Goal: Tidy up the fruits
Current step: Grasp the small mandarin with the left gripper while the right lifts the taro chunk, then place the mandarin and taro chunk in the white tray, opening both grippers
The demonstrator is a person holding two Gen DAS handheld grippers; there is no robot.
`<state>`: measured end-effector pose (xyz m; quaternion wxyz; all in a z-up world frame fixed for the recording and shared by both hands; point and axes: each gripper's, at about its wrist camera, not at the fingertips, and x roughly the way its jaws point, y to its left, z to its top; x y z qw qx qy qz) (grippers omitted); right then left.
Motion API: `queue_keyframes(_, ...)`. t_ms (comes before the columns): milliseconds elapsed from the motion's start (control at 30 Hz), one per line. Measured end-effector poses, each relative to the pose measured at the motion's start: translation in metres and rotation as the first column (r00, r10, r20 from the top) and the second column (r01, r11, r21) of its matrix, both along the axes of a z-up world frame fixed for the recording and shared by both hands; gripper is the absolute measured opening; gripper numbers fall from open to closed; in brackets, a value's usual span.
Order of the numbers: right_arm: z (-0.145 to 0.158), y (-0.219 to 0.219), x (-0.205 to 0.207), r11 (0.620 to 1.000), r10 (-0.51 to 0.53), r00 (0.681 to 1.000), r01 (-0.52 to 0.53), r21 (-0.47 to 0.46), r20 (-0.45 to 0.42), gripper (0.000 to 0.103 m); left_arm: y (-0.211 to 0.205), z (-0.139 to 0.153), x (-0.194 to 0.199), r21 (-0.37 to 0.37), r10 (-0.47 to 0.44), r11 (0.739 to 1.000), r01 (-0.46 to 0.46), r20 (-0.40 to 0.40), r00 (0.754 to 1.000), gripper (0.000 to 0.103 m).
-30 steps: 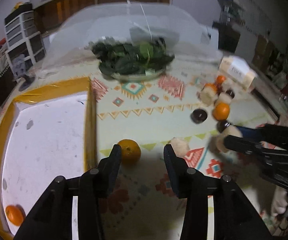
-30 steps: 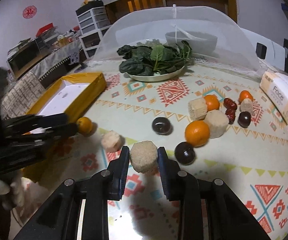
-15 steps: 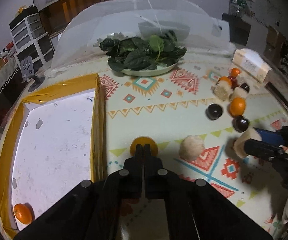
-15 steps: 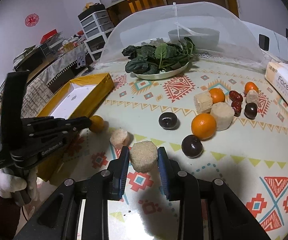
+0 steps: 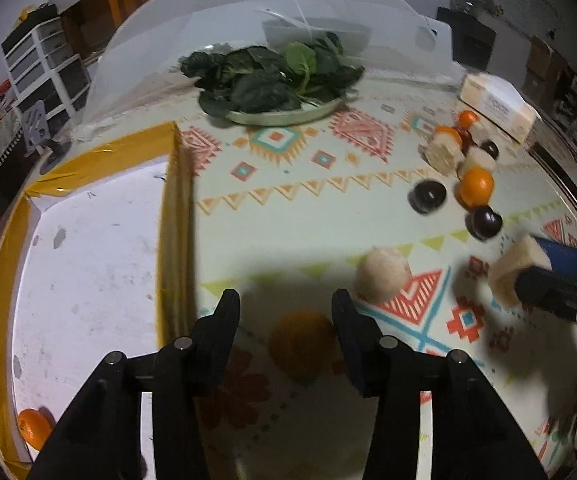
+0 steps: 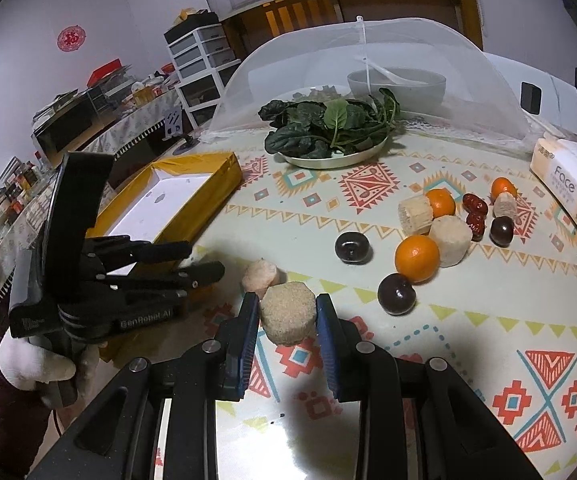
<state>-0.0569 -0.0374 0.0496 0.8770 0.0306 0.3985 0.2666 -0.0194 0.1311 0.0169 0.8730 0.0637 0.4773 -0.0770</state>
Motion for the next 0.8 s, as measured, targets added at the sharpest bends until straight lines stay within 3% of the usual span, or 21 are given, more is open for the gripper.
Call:
queue_keyframes(167, -0.004, -0.003, 0.003, 1.000, -0.005, 1.000, 0.005, 0.013, -0.010, 0.031, -0.007, -0.006, -0.018, 0.054, -0.025, 0.998, 0.023, 0.020, 0.999, 0.032)
queue_keyframes(433, 0.002, 0.003, 0.002, 0.999, 0.011, 1.000, -0.010, 0.034, -0.021, 0.031, 0.018, 0.030, -0.043, -0.091, 0.053, 0.995, -0.042, 0.123, 0.991, 0.032)
queue_keyframes(633, 0.033, 0.043, -0.003, 0.994, 0.091, 0.996, -0.091, 0.058, 0.011, 0.031, 0.079, 0.072, -0.070, -0.138, 0.186, 0.978, -0.160, 0.212, 0.959, 0.032)
queue_keyframes(800, 0.049, 0.118, 0.000, 0.971, 0.223, 0.975, -0.223, 0.086, 0.001, 0.031, 0.153, 0.074, -0.068, -0.126, 0.339, 0.939, -0.319, 0.188, 0.922, 0.032)
